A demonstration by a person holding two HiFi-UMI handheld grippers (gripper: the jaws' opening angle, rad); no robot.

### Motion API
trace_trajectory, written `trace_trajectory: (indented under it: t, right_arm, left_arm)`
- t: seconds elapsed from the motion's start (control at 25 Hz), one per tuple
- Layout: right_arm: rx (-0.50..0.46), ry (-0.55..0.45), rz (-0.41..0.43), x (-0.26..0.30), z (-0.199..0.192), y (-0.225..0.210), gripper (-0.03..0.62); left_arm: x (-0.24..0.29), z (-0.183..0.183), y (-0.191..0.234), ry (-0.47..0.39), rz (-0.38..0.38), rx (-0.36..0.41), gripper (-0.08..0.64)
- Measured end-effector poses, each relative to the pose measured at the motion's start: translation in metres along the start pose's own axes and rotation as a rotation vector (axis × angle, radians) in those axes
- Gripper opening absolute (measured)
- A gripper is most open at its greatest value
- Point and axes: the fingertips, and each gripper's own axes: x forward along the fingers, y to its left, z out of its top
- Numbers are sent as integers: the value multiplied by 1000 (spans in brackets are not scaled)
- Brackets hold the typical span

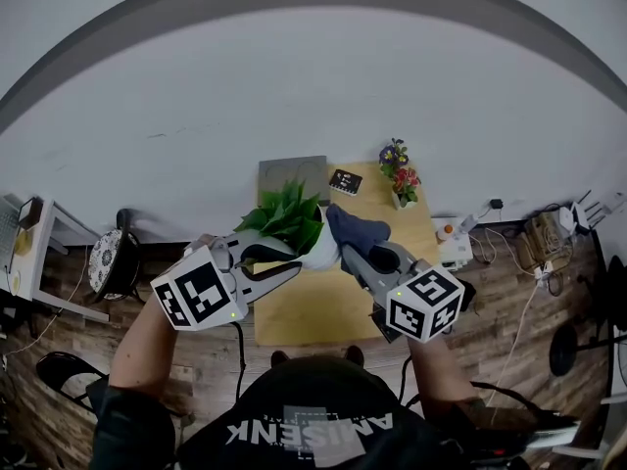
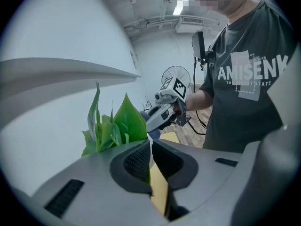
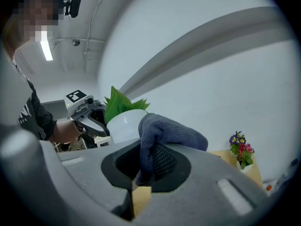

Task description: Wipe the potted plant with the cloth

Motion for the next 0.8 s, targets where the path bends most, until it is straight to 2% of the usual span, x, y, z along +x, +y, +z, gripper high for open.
trace_trajectory:
  t: [0.24,0.4,0.48,0.56,0.64,0.8]
  right_arm:
    - [51,56,-32,-11,-31,-14,29]
    - [91,65,-78,-25,-41,-28,29]
    - [92,63,-93,-32,-39,-32,29]
    - [81,44,-103,-38,-30,-35,29]
    - [52,12,-97,-41,-12,-33,29]
    - [-57,-47,-25,-37,35,-13,29]
  left_arm:
    - [2,-4,-5,40,-23,60,17]
    - [2,5,-13,-7,-88,35,17]
    - [1,6,-15,8,-89,75,17]
    - [3,5,-17,28,-85,121,17]
    - [4,7,-21,23,-102,131,17]
    - [7,9,-30,33,-132,169,17]
